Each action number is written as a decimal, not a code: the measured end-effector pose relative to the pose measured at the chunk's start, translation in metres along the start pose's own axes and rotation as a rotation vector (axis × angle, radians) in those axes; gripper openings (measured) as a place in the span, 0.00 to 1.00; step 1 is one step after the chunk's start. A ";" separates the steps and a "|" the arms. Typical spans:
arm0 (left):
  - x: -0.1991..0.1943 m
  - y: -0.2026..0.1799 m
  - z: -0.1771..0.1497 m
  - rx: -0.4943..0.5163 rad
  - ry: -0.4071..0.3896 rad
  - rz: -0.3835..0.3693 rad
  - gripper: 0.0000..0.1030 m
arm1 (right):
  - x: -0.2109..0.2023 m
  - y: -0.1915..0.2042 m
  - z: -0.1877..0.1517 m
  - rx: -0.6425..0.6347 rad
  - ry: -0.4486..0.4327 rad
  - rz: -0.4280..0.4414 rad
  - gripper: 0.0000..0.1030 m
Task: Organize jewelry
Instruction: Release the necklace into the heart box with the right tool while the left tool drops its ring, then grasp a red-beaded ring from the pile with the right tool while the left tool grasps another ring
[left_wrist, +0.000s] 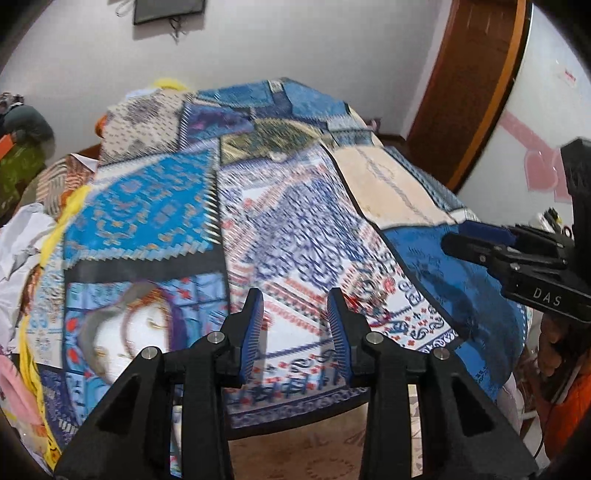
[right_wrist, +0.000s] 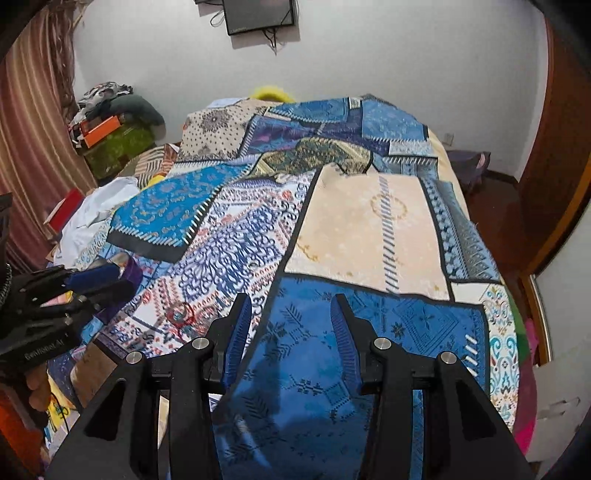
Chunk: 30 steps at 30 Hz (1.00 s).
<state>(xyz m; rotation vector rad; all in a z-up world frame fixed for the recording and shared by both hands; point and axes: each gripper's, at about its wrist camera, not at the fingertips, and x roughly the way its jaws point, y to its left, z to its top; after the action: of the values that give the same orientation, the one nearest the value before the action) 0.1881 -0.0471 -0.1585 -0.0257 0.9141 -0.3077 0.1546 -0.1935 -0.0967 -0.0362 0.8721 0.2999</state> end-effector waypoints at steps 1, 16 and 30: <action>0.005 -0.003 -0.001 0.004 0.014 -0.007 0.34 | 0.002 -0.001 -0.001 0.002 0.004 0.006 0.40; 0.033 -0.014 -0.004 0.008 0.044 -0.071 0.33 | 0.019 0.007 -0.008 -0.026 0.042 0.079 0.40; 0.017 -0.005 -0.006 -0.011 0.005 -0.101 0.18 | 0.029 0.036 -0.013 -0.106 0.067 0.135 0.40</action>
<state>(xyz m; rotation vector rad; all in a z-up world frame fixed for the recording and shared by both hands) 0.1920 -0.0555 -0.1748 -0.0818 0.9210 -0.3966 0.1526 -0.1538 -0.1241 -0.0863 0.9264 0.4740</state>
